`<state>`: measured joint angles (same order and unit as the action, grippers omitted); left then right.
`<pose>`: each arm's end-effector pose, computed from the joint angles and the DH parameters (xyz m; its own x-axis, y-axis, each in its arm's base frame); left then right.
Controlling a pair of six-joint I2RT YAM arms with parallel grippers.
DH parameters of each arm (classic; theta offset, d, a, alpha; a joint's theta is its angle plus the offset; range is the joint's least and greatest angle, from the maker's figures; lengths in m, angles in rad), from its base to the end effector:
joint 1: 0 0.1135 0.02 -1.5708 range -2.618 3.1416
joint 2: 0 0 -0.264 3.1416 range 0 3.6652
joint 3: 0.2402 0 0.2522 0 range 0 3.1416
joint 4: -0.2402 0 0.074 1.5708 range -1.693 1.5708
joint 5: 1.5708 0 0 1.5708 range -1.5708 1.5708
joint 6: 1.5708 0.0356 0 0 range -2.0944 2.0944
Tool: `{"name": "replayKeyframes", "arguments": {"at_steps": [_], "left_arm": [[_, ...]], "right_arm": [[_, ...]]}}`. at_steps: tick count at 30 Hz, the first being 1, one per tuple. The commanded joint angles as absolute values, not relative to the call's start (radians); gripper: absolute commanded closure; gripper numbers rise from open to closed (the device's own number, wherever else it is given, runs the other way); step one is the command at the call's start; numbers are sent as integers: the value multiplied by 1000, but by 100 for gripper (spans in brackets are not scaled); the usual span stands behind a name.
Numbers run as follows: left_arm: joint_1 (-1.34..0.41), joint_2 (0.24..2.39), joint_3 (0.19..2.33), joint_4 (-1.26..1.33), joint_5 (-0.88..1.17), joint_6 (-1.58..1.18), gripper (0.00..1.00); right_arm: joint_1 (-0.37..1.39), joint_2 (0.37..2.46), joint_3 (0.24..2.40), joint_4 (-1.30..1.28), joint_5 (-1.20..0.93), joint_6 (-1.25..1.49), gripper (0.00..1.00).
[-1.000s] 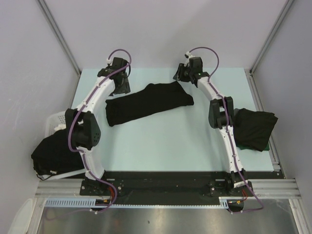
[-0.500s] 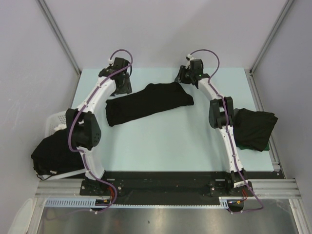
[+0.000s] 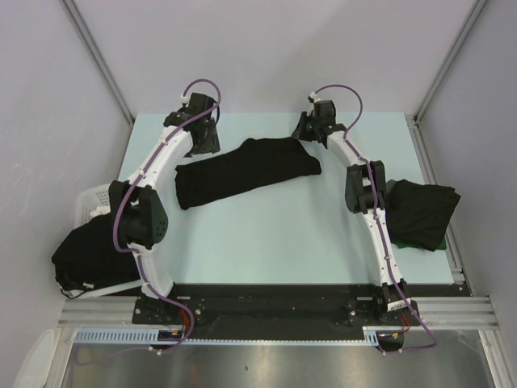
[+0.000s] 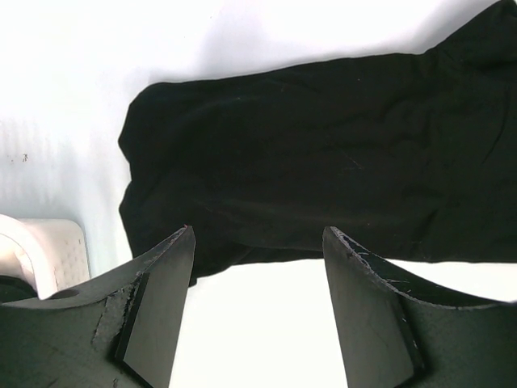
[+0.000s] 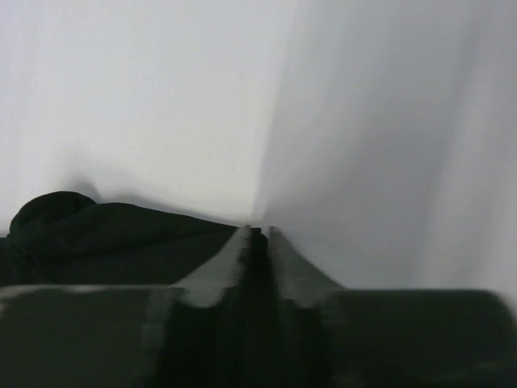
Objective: Fold and stack the t-shirts
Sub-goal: Flatten out the tshirt
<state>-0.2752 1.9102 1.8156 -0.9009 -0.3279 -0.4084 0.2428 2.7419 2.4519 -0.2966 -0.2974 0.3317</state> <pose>0.4035 -0.1020 0.3087 -0.7763 -0.1715 -0.6066 -0.2393 0.9704 0.0319 0.5848 0.1556 0.1439 -0.6600 0.1573 -0.7346 -0.2663 0.8653 0.4246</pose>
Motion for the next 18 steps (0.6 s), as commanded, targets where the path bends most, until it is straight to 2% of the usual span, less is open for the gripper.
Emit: {"name": "replayKeyframes", "arguments": {"at_steps": [1, 2, 9, 18], "left_arm": [[-281, 1894, 1850, -923, -339, -416, 30], [-282, 1905, 1853, -937, -369, -420, 30], [-273, 2009, 1946, -968, -431, -436, 30], [-268, 2167, 2135, -977, -408, -413, 29]], "right_arm": [[249, 2764, 2490, -284, -305, 354, 92], [249, 2764, 2493, -287, -304, 356, 100], [221, 2679, 2456, -369, -255, 319, 100], [118, 2442, 2234, -517, -118, 214, 100]]}}
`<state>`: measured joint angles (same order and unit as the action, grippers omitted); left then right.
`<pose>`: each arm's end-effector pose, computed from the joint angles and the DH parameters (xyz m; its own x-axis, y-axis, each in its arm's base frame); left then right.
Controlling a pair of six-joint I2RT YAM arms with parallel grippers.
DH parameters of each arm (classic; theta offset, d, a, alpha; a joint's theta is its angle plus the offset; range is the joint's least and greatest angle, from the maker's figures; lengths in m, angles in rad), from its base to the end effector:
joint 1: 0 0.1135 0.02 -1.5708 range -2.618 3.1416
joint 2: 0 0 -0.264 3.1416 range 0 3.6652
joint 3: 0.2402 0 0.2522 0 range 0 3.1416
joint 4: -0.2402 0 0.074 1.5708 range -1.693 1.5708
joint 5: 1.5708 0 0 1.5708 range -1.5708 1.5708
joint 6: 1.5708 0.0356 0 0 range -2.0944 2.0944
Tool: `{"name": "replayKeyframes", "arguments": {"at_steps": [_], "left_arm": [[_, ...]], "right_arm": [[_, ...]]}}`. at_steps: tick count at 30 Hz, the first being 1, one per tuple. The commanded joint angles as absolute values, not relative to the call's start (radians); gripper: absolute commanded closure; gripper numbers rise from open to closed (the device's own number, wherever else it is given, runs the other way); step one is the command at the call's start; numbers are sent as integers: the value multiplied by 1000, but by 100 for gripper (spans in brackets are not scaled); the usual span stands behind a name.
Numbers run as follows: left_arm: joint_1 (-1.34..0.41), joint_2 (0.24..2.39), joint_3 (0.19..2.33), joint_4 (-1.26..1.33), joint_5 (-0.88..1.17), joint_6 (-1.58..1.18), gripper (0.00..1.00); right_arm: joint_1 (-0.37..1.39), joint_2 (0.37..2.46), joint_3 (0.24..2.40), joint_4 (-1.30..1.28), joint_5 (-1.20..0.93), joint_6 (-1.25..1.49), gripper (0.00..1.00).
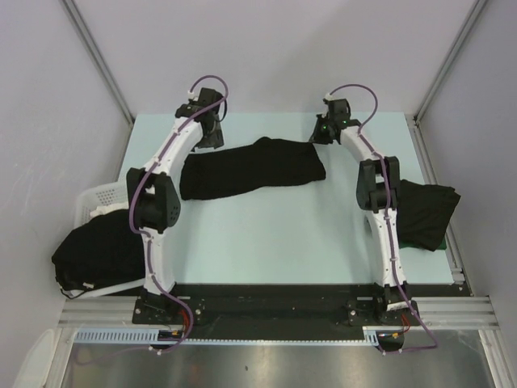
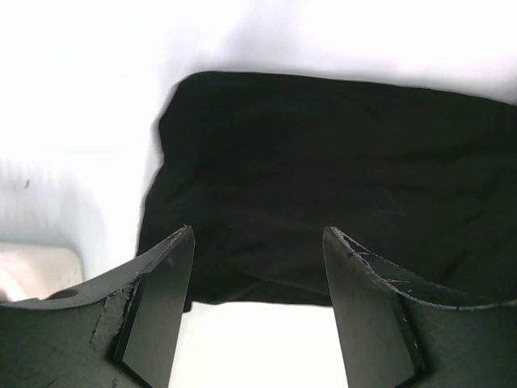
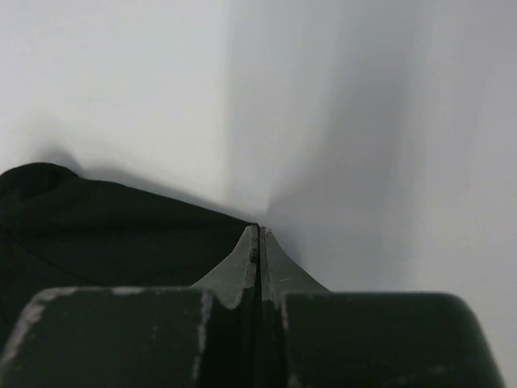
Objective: Fold and stack the t-shirts
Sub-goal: Flatten out the tshirt
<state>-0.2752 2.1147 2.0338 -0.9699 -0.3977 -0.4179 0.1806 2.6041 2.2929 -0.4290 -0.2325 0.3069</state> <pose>0.4452 -0.1114 0.2867 -0.7898 -0.1658 -0.5905 -0.2792 0.9544 0.1055 0.5677 0.1120 0.1575 -0.7358 0.1645 -0.6569 -0.1257 0.9200 0.3712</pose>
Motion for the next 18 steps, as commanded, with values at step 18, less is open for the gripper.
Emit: {"name": "replayKeyframes", "arguments": {"at_steps": [18], "left_arm": [[-235, 2434, 2322, -763, -273, -419, 30]], "right_arm": [[60, 2338, 2123, -603, -170, 193, 100]]}}
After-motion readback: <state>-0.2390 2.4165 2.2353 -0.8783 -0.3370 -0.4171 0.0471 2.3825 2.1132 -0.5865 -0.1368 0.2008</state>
